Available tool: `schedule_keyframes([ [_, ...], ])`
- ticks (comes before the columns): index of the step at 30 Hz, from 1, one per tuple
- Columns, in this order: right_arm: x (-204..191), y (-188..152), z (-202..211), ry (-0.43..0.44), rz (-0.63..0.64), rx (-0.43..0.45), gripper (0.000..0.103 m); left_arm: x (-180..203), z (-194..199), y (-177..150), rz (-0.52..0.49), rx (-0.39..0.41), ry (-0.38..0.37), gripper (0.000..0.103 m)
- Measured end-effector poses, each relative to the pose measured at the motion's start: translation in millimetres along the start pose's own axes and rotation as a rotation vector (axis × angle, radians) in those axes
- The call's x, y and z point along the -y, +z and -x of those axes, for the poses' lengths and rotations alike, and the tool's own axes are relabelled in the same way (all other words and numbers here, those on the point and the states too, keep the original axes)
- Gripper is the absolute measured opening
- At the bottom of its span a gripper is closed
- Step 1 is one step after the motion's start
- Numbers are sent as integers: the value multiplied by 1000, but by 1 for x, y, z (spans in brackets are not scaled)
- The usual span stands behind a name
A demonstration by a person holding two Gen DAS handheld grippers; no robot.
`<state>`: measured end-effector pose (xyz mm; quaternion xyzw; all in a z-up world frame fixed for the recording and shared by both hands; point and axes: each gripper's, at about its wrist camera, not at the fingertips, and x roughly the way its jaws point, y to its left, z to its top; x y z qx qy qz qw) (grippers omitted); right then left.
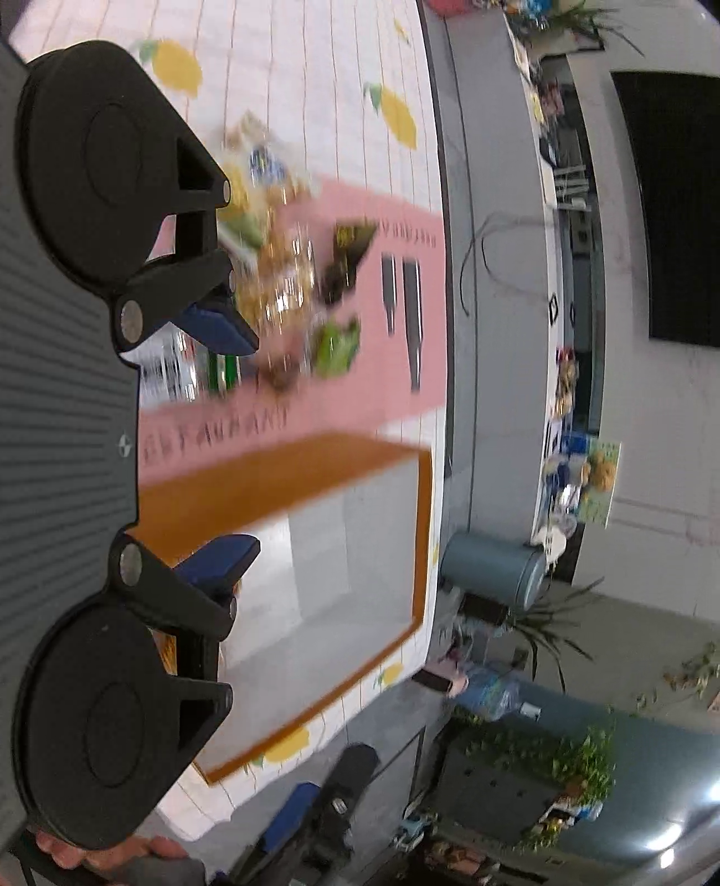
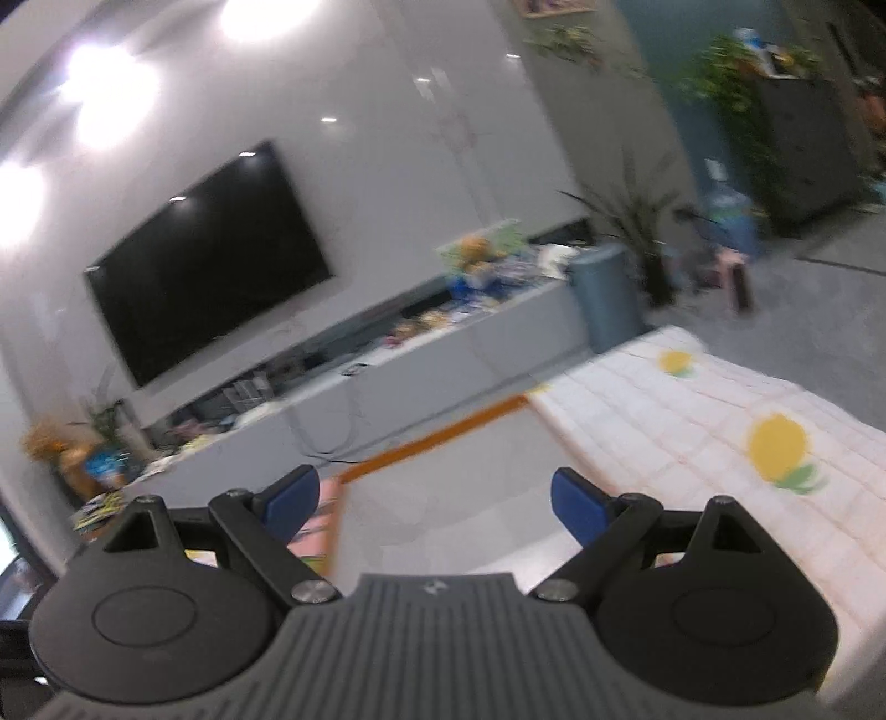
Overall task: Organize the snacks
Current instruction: 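Move both grippers back over the remaining snack pile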
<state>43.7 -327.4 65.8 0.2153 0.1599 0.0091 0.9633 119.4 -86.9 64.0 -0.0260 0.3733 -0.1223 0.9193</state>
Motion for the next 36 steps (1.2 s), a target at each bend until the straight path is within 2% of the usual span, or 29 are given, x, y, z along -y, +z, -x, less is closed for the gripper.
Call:
schedule_keyframes([
  [4,-33,-14,0,155,41,14,90,-38,13,-7,67,25,42,87],
  [9,-77,-47,-7,221,126,9,90,-75,22,-17,91,35,86,87],
  [15,-113,-82,-28,230,237,-75,90,-107,25,-31,103,49,134,87],
  [22,-142,-119,-45,221,393,-129,90,-140,8,-46,128,37,128,87],
  [29,-147,-148,-63,190,434,-189,91,-169,-16,-58,184,-42,153,87],
  [36,-147,-172,-89,161,414,-282,91,-178,-25,-66,223,-97,130,87],
])
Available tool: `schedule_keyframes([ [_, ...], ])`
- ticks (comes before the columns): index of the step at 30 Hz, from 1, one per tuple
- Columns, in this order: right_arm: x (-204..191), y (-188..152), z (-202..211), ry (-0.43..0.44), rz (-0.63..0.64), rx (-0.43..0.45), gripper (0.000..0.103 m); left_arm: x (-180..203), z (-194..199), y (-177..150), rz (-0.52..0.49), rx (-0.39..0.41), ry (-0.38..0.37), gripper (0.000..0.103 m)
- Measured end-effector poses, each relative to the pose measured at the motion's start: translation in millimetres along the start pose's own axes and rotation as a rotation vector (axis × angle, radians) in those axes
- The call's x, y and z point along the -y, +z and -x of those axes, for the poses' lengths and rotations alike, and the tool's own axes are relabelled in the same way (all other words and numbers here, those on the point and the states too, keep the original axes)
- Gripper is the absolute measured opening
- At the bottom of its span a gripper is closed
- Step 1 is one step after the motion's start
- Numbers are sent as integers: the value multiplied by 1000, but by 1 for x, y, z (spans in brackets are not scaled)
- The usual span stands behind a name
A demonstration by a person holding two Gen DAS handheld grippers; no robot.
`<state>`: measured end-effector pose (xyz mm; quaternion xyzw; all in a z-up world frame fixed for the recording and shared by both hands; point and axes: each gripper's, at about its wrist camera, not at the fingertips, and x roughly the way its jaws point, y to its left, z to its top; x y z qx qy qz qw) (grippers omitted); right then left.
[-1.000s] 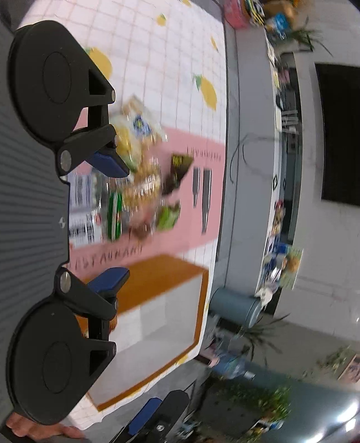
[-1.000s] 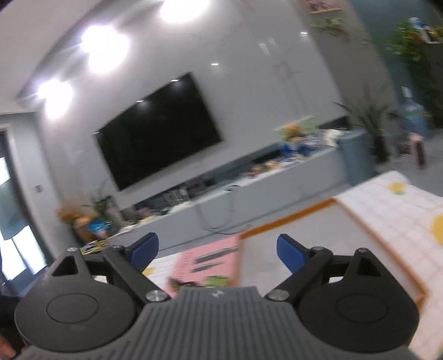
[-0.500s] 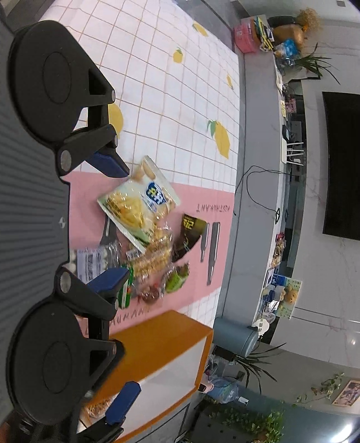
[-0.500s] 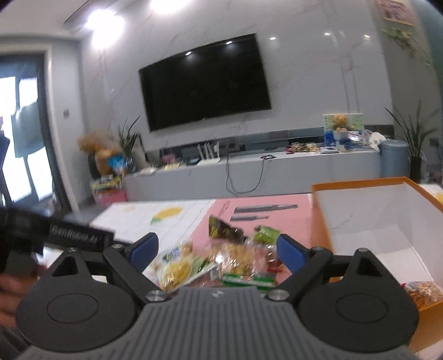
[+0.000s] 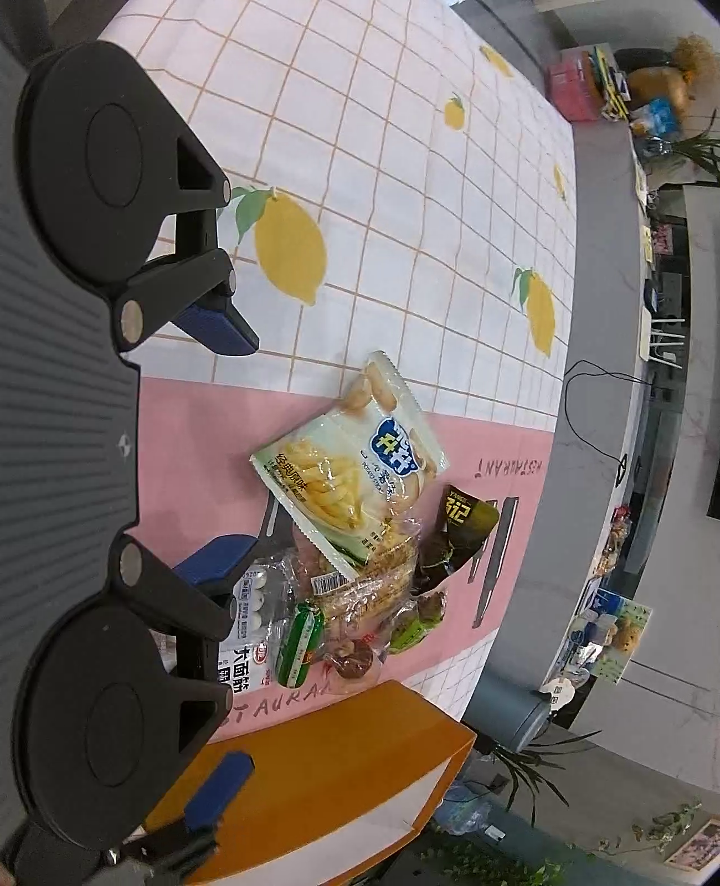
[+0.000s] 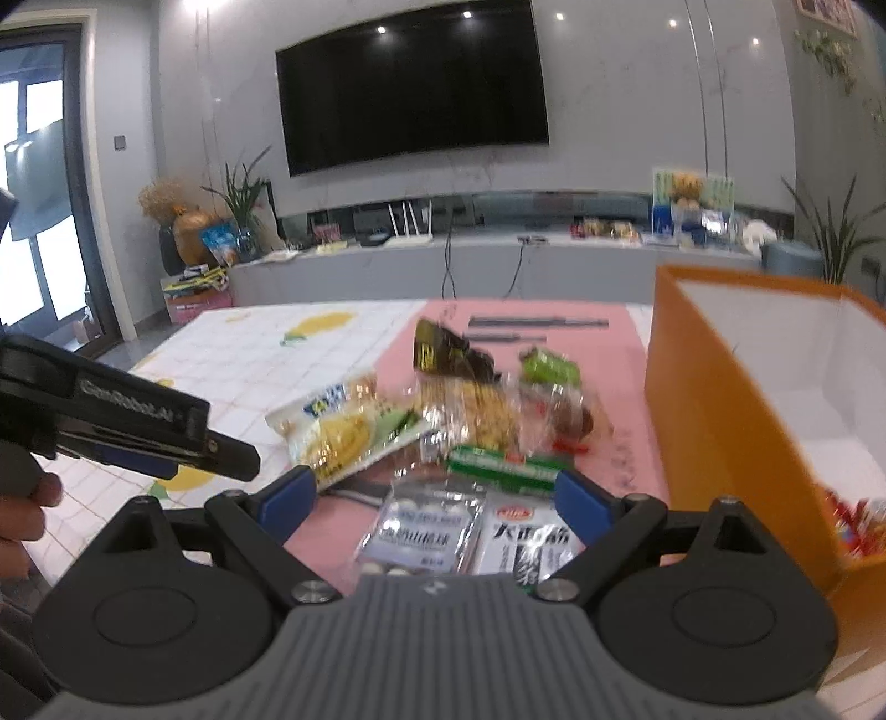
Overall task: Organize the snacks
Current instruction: 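Move both grippers back over the remaining snack pile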
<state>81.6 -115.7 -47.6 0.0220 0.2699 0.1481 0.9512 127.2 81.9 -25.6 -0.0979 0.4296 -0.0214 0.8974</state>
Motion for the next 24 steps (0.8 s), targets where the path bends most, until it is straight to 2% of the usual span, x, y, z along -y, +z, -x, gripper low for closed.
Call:
schedule_keyframes([
  [3,-8,-6,-10,2,17,-49,91,-2,1,0,13,-3,-1,87],
  [8,-21,-17,-39,-79,49,-141,87,-7,3,1,34,-9,11,87],
  [10,-23,-21,-48,-85,50,-161,88,-9,4,1,37,-5,19,87],
  [14,-37,-26,-56,-95,143,-146,86,-16,4,1,62,-10,23,87],
  [16,-45,-30,-57,-116,205,-137,77,-17,3,2,73,-17,21,87],
  [18,-46,-30,-57,-103,191,-138,70,-17,1,2,75,-26,21,87],
  [24,-44,-27,-56,-99,188,-134,65,-12,-1,0,46,-30,23,87],
])
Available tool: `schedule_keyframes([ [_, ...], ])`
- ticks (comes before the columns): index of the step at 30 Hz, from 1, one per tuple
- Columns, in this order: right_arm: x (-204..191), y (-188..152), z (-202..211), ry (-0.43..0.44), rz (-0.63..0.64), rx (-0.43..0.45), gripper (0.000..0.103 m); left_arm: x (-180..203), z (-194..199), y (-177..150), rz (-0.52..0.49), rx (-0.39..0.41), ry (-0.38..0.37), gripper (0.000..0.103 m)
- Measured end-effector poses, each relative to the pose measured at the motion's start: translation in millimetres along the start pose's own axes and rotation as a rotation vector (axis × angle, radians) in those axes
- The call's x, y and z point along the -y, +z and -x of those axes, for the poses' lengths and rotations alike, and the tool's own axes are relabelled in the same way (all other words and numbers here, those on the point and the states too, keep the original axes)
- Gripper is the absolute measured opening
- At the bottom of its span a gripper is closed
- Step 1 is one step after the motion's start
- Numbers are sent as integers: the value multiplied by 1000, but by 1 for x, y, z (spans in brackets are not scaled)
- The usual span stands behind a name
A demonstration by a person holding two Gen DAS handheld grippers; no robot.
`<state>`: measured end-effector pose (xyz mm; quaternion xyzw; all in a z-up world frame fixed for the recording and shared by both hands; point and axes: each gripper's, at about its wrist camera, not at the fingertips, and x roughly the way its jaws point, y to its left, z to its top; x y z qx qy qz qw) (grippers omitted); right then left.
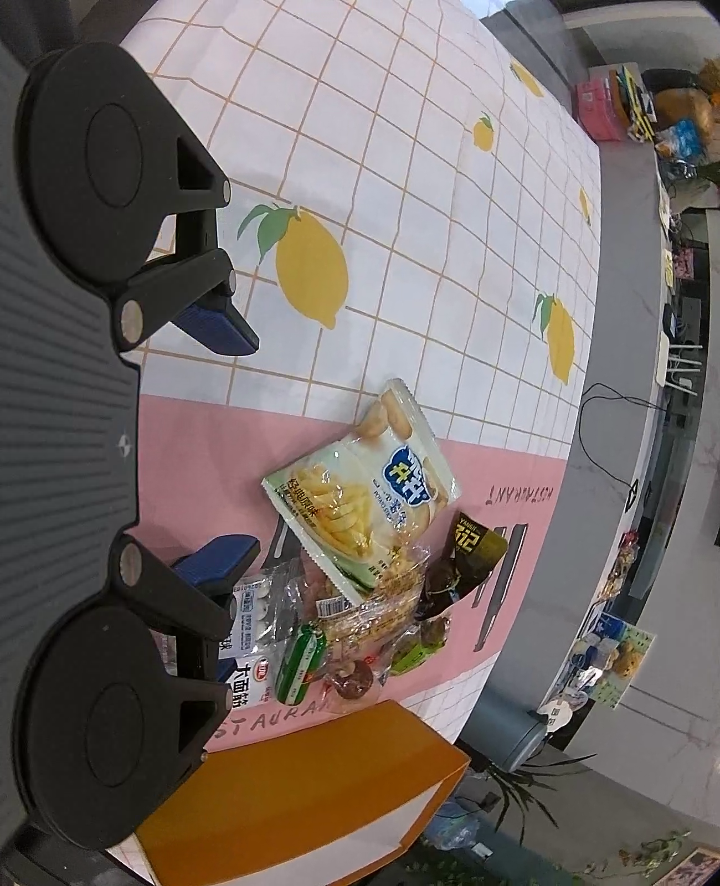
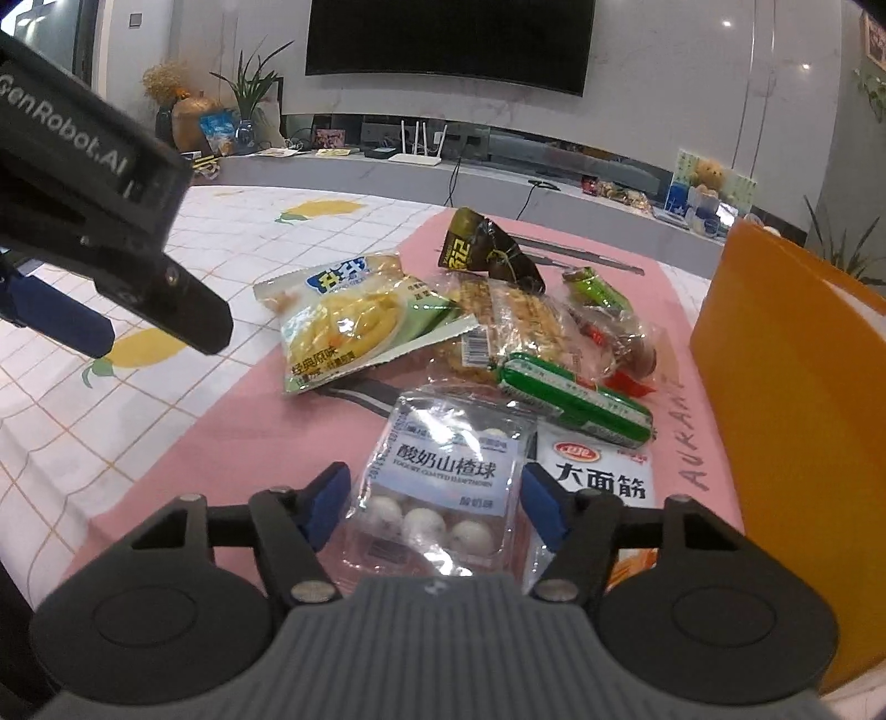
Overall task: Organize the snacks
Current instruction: 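Move both grippers back over the remaining snack pile, then grasp the potato-stick bag with the left gripper and lift it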
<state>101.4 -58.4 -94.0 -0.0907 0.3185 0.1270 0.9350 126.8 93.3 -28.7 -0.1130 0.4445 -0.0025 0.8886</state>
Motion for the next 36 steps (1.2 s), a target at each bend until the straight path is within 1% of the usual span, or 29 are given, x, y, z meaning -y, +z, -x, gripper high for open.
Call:
schedule_keyframes([
  [4,2,1,4,25,-22,-2,63,2,2,-1,-19,15,12,87],
  [9,4,2,6,27,-41,-2,63,2,0,2,-22,25,23,87],
  [11,5,1,4,26,-44,-3,63,1,-2,6,-17,24,12,87],
  [14,3,-1,1,18,-18,3,63,-2,-10,24,17,5,-28,87],
  [20,3,-2,-2,13,-5,15,64,8,-27,54,59,6,-70,87],
  [24,3,-4,-2,12,-6,20,64,14,-52,70,114,-42,-79,87],
  [27,2,-4,-1,9,-6,19,65,16,-71,79,177,-72,-55,87],
  [30,2,-4,-1,13,-10,13,65,20,-87,85,229,-91,-24,90],
  [33,3,-3,-1,22,-17,7,65,20,-104,87,310,-140,30,90],
  [34,3,-3,-1,23,-20,6,65,19,-108,87,331,-139,35,92],
  [35,4,-3,-1,24,-23,6,65,20,-112,87,337,-136,42,95],
  [36,4,-4,-1,26,-27,5,65,21,-114,86,335,-129,53,97],
])
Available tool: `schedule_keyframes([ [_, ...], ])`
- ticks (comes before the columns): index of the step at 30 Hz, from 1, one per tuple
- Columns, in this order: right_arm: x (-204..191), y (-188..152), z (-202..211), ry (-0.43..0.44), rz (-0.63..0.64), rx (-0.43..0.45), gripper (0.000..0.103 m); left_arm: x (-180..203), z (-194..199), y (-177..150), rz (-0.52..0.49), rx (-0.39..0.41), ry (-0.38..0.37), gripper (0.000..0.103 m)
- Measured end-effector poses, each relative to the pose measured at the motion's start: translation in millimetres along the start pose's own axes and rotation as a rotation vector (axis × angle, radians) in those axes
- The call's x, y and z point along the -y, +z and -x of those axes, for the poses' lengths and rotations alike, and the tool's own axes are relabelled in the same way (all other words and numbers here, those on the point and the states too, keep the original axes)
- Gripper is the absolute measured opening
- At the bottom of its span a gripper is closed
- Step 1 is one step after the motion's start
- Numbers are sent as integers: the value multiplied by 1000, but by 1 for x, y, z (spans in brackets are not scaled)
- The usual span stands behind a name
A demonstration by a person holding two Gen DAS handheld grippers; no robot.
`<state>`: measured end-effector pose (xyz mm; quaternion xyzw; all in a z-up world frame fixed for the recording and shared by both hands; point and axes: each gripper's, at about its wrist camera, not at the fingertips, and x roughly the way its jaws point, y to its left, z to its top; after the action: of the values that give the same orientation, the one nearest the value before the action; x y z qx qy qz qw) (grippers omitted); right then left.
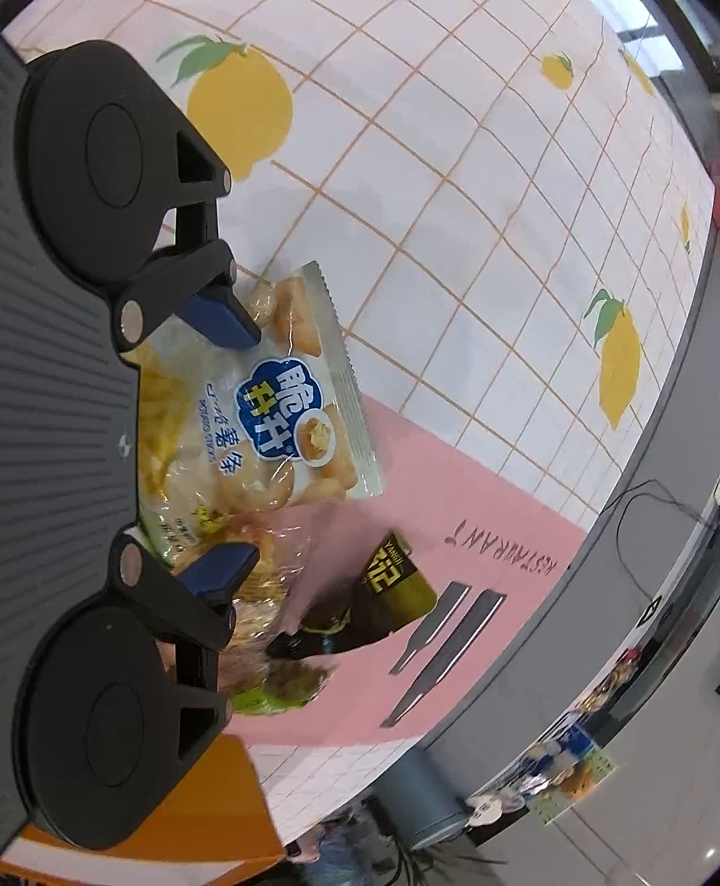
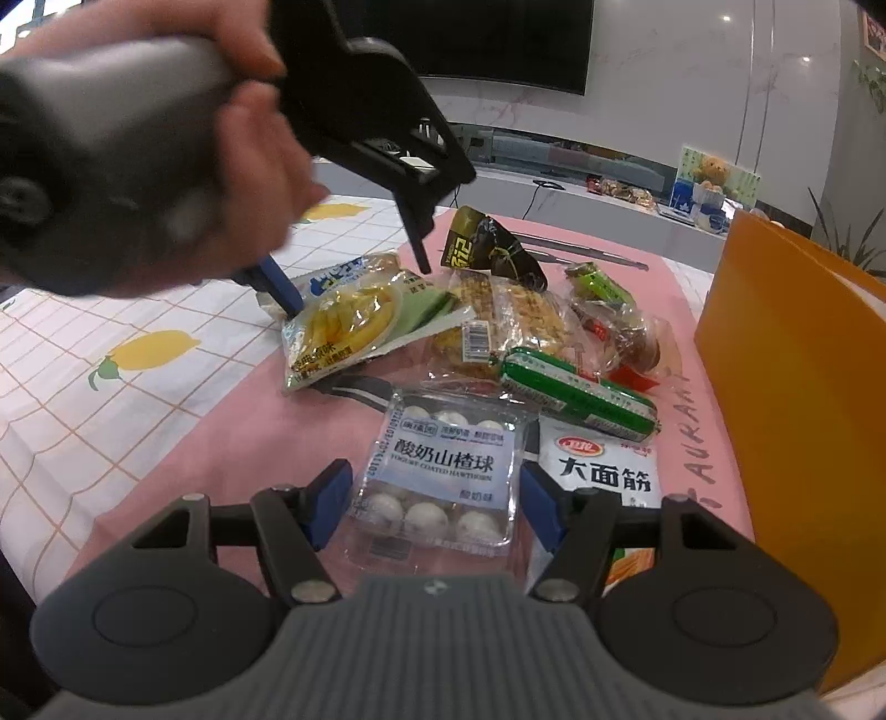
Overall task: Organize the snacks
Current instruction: 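Grasp the potato-stick bag with the left gripper and lift it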
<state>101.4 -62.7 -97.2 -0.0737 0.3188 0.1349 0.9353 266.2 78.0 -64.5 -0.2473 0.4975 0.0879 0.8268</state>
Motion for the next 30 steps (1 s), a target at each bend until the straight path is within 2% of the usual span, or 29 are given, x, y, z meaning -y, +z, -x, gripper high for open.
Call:
schedule_keyframes([
  [5,3,0,-1,13,-24,-8,64,1,-5,-8,-21,64,60,99],
  [7,3,0,-1,18,-34,-11,64,-3,-11,-7,-10,49,97,103],
  [10,4,0,-2,20,-36,-12,64,-10,-6,-10,-20,82,57,103],
  [11,4,0,-2,21,-36,-13,64,-13,-4,-10,-17,87,53,96],
  [13,4,0,-2,22,-36,-13,64,-20,1,-11,1,74,22,91],
  [15,3,-1,-1,22,-29,-9,63,-28,6,-12,21,53,-22,82],
  [17,3,-1,-1,22,-20,-5,63,-35,11,-15,33,42,-90,61],
  [19,2,-1,0,26,-21,-6,62,-38,23,-18,12,62,-128,61],
  [23,3,-1,3,32,-34,-5,61,-38,49,-23,-43,127,-138,60],
  [30,3,6,14,44,-47,28,60,-52,79,-28,-28,142,-230,58],
])
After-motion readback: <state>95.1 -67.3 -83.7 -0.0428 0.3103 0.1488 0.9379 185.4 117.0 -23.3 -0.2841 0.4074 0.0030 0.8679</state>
